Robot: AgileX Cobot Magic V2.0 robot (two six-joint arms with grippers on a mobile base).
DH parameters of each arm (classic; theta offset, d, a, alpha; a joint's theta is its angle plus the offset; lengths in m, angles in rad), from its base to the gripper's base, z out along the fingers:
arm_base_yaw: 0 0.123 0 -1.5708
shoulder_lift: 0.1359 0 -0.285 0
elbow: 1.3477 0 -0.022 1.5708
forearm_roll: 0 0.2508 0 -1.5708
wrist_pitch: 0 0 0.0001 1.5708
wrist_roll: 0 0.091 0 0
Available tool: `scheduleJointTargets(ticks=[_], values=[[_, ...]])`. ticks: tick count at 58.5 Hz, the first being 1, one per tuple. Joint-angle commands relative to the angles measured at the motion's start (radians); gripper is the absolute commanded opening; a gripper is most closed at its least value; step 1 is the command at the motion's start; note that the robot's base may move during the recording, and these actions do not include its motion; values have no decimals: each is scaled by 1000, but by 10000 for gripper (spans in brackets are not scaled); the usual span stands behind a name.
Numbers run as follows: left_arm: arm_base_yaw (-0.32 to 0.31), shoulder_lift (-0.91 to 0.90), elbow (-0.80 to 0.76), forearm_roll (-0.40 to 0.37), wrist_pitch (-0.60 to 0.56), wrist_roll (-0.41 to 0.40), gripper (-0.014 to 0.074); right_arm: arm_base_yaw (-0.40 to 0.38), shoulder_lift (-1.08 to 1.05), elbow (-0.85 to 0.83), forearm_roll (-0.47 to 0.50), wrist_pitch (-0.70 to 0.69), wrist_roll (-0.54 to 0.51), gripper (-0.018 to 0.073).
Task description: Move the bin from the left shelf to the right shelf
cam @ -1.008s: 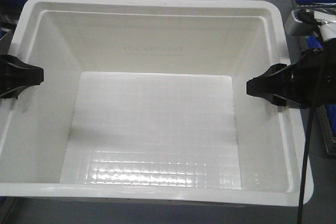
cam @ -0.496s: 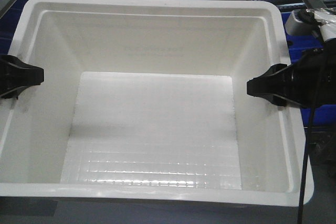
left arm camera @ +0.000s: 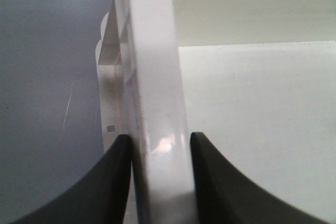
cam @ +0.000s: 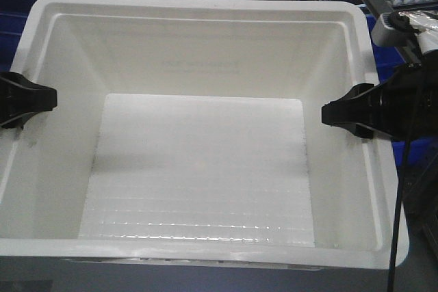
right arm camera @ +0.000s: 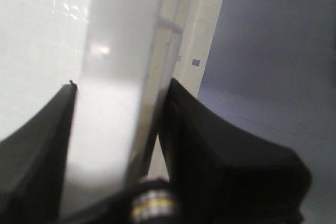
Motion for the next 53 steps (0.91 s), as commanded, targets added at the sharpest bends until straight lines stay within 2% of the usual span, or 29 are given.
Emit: scheduleJointTargets(ticks=[1, 53], values=[[-7, -29, -38, -65, -99, 26, -6, 2, -35, -41, 60, -76, -55, -4], [-7, -29, -38, -65, -99, 26, -6, 2, -35, -41, 61, -76, -55, -4]])
